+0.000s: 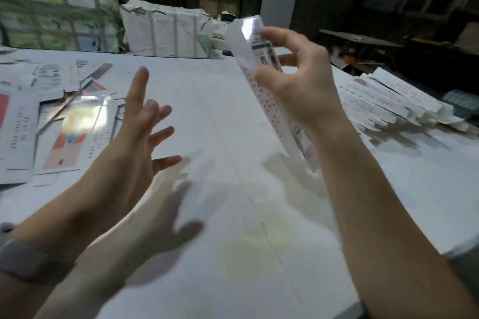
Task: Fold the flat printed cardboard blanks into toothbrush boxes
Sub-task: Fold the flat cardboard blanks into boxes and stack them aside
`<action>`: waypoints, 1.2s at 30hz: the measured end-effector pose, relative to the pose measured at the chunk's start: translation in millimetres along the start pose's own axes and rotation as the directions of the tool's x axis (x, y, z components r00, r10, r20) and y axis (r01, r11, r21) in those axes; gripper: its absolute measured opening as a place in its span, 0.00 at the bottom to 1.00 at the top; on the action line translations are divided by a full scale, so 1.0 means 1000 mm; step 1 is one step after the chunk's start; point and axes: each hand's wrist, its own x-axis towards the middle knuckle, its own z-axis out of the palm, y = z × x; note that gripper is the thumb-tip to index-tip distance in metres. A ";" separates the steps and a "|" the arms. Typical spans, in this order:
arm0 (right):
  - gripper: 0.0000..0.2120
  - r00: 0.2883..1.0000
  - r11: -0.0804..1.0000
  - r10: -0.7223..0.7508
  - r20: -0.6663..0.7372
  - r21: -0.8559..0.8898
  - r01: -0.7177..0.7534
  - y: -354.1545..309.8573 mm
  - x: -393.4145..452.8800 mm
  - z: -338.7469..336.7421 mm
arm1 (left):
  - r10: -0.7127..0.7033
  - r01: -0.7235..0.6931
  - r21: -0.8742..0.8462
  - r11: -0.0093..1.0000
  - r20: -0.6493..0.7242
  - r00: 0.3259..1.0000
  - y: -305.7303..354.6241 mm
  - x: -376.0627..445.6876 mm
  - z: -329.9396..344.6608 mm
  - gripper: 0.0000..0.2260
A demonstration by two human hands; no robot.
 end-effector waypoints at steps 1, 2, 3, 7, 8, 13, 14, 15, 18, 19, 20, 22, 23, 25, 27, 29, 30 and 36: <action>0.27 0.995 0.991 0.001 -0.102 -0.134 -0.015 0.009 0.009 -0.017 | 0.010 -0.009 0.011 1.000 -0.030 1.000 -0.002 0.006 -0.001 0.35; 0.26 0.984 0.955 0.021 -0.177 -0.286 -0.072 0.020 0.017 -0.033 | 0.028 -0.026 0.028 0.999 -0.051 0.998 -0.002 0.009 -0.001 0.33; 0.25 0.970 0.886 0.058 -0.235 -0.436 -0.159 0.033 0.025 -0.047 | 0.028 -0.025 0.040 0.999 -0.066 0.997 -0.003 0.011 -0.002 0.30; 0.17 0.878 0.545 0.353 -0.323 -0.692 -0.474 0.087 0.043 -0.072 | 0.002 0.006 0.112 0.994 -0.066 0.998 -0.009 0.013 0.000 0.33; 0.17 0.849 0.500 0.430 -0.307 -0.703 -0.506 0.098 0.044 -0.071 | -0.013 0.019 0.104 0.994 -0.061 0.998 -0.010 0.012 0.002 0.26; 0.21 0.931 0.544 0.171 -0.324 -0.756 -0.363 0.109 0.043 -0.057 | -0.111 0.129 0.152 0.980 -0.121 0.987 -0.016 0.024 -0.009 0.15; 0.21 0.945 0.611 0.026 -0.326 -0.743 -0.273 0.099 0.041 -0.050 | -0.084 0.105 0.196 0.975 -0.115 0.990 -0.014 0.024 -0.011 0.14; 0.20 0.946 0.679 -0.101 -0.309 -0.716 -0.162 0.087 0.038 -0.041 | -0.042 0.071 0.260 0.963 -0.114 0.993 -0.013 0.024 -0.015 0.13; 0.13 0.937 0.868 -0.285 -0.200 -0.468 0.165 0.051 0.017 -0.005 | 0.135 -0.017 0.663 0.748 -0.127 0.983 -0.009 0.019 -0.034 0.11; 0.11 0.948 0.921 -0.275 -0.161 -0.325 0.213 0.040 0.006 0.008 | 0.174 -0.002 0.830 0.557 -0.114 0.978 -0.009 0.018 -0.044 0.15; 0.10 0.965 0.959 -0.240 -0.110 -0.181 0.218 0.029 -0.004 0.020 | 0.168 0.062 0.938 0.340 -0.126 0.978 -0.009 0.019 -0.055 0.21; 0.09 0.986 0.986 -0.158 0.045 0.053 0.155 0.012 -0.022 0.041 | 0.079 0.262 0.964 -0.039 -0.258 0.963 -0.009 0.018 -0.078 0.29; 0.10 0.982 0.985 -0.133 0.136 0.125 0.116 0.007 -0.030 0.050 | 0.008 0.364 0.921 -0.138 -0.366 0.931 -0.005 0.016 -0.085 0.31; 0.12 0.953 0.979 -0.117 0.278 0.191 0.064 0.005 -0.043 0.062 | -0.129 0.468 0.858 -0.214 -0.500 0.857 0.001 0.013 -0.091 0.31; 0.13 0.922 0.977 -0.122 0.368 0.210 0.045 0.007 -0.050 0.070 | -0.190 0.465 0.858 -0.216 -0.504 0.842 0.002 0.015 -0.089 0.27; 0.14 0.903 0.975 -0.124 0.410 0.221 0.033 0.009 -0.055 0.076 | -0.167 0.424 0.884 -0.200 -0.457 0.874 0.001 0.014 -0.081 0.19; 0.15 0.900 0.974 -0.121 0.419 0.226 0.025 0.010 -0.056 0.078 | -0.133 0.412 0.892 -0.185 -0.438 0.889 0.001 0.012 -0.076 0.15; 0.14 0.903 0.974 -0.090 0.421 0.226 -0.008 0.010 -0.057 0.082 | -0.009 0.363 0.908 -0.208 -0.373 0.928 0.010 0.003 -0.049 0.09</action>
